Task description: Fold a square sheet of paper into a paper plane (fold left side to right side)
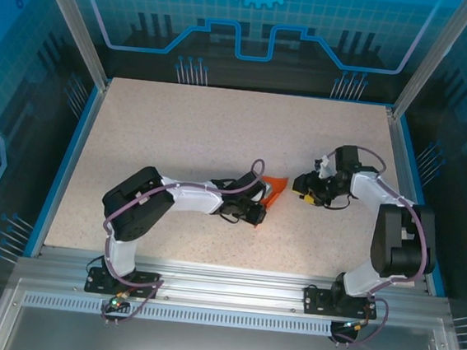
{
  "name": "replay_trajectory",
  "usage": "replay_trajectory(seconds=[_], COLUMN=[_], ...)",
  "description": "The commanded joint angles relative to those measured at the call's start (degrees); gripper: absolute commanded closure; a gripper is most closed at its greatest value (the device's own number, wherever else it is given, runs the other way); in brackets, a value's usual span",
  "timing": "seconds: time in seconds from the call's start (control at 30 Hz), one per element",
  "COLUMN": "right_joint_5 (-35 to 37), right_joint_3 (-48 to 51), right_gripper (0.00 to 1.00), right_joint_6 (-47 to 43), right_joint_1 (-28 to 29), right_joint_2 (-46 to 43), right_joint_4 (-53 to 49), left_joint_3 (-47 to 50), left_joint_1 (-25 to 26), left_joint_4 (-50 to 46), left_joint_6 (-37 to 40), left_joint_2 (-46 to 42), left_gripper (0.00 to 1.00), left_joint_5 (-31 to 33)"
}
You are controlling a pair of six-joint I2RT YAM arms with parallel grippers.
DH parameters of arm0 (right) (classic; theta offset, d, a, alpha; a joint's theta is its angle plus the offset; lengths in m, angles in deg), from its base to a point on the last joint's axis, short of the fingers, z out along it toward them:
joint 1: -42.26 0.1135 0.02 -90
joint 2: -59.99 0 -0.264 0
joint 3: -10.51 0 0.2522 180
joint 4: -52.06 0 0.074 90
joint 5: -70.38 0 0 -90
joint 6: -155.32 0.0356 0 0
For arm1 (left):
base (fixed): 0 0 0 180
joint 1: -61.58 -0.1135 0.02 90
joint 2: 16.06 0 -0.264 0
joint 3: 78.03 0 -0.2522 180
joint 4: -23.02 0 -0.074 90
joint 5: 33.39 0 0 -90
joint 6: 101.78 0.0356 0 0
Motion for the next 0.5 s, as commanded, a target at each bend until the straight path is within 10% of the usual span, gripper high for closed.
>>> replay_trajectory(seconds=[0.0,0.47], right_joint_5=[0.28,-0.02], right_joint_3=[0.68,-1.59], right_gripper=[0.57,0.68], right_joint_6=[-0.56,5.25], right_joint_1=[3.46,12.82], right_joint_2=[0.66,8.87], right_joint_4=[1.79,9.19], left_joint_3=[4.35,10.14], left_joint_1=[-2.68,-5.75], left_joint_4=[1.83,8.58], left_joint_6=[-3.14,-6.54], left_joint_2=[-0.96,-3.28], left_gripper=[0.89,0.92], left_joint_5=[-3.78,-6.66])
